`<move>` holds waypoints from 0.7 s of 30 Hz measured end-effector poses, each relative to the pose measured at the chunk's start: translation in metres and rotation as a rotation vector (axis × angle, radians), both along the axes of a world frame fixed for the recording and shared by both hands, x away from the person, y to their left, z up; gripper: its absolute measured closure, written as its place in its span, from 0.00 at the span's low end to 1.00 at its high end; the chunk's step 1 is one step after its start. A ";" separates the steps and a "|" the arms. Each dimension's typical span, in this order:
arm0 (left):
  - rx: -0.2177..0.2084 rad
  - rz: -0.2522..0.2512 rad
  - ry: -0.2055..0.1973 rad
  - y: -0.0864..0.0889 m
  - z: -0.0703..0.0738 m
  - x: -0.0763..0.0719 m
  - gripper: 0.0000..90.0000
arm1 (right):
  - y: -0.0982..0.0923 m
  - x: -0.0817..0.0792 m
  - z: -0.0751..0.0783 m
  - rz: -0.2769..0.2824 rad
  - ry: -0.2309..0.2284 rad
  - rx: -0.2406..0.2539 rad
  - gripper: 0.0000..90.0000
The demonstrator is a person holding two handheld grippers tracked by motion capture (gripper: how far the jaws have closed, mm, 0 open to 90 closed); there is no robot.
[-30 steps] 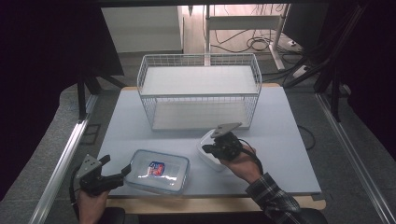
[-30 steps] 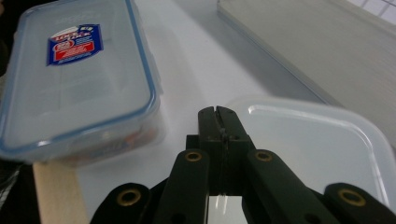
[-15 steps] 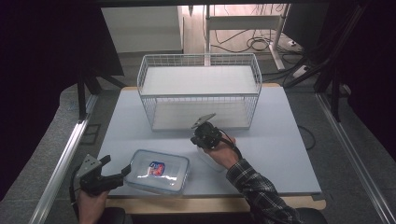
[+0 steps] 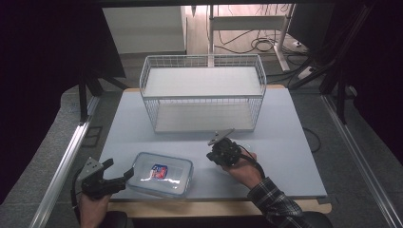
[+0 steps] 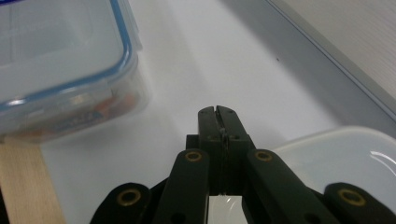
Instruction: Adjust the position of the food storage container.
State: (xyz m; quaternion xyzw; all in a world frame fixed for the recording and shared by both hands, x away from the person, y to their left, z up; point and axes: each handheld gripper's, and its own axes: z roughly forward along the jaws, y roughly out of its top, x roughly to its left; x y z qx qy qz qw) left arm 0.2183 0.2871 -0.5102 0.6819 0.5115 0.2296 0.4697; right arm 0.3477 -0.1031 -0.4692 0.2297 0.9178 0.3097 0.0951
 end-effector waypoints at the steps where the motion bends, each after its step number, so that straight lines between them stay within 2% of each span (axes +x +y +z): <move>1: -0.006 -0.001 0.002 0.000 0.000 0.000 0.08 | -0.004 -0.001 0.000 -0.009 0.000 0.006 0.99; 4: -0.026 -0.013 0.008 -0.002 0.001 0.000 0.08 | -0.018 -0.002 0.001 -0.049 -0.012 0.018 0.99; 8: -0.026 -0.024 0.010 -0.004 0.002 0.000 0.08 | -0.033 0.001 0.001 -0.096 -0.010 0.039 0.99; 10: -0.033 -0.021 0.013 -0.004 0.003 0.000 0.08 | -0.037 0.001 0.001 -0.105 -0.011 0.038 0.99; 17: -0.029 -0.033 0.013 -0.006 0.004 0.000 0.14 | -0.074 -0.004 0.003 -0.173 -0.022 0.030 0.99; 18: -0.029 -0.033 0.013 -0.006 0.004 0.000 0.14 | -0.074 -0.004 0.003 -0.173 -0.022 0.030 0.99; 21: -0.029 -0.040 0.014 -0.007 0.004 -0.001 0.16 | -0.097 -0.006 0.005 -0.216 -0.028 0.024 0.99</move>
